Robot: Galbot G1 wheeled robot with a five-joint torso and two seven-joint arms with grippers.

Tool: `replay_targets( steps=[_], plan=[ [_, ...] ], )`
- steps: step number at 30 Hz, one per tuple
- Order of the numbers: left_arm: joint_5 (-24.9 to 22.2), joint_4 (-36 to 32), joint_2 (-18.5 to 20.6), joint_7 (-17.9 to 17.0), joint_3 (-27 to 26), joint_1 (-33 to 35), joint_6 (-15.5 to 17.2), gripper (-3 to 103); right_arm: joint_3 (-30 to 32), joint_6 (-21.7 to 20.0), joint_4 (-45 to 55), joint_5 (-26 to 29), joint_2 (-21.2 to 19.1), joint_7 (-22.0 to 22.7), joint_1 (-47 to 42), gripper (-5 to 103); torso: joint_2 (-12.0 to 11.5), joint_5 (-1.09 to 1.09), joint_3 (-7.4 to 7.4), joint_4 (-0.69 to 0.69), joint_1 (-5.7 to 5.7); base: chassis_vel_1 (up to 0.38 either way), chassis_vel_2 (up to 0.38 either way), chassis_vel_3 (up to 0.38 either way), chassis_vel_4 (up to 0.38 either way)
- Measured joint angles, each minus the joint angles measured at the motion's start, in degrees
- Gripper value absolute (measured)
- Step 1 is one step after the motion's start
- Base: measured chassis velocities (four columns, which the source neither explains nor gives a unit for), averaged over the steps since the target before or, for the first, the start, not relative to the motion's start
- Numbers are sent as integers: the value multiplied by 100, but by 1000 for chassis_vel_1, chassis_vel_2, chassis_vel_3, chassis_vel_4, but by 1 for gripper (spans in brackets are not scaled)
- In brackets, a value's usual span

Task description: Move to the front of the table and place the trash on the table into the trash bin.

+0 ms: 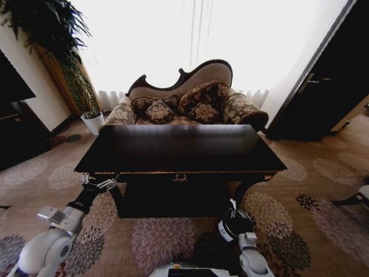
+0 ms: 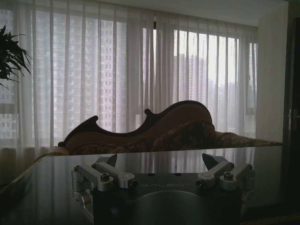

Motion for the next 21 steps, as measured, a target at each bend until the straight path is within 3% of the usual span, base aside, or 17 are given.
replay_targets(
  steps=[5,21],
  plan=[
    [0,0,0,0,0,0,0,100,-8,120,-720,-298,-133,85,332,0,0,0,0,0,0,0,0,0,0],
    [0,0,0,0,0,0,0,100,-134,30,-3088,-408,-461,123,1714,0,0,0,0,1,0,0,0,0,0]
  ],
)
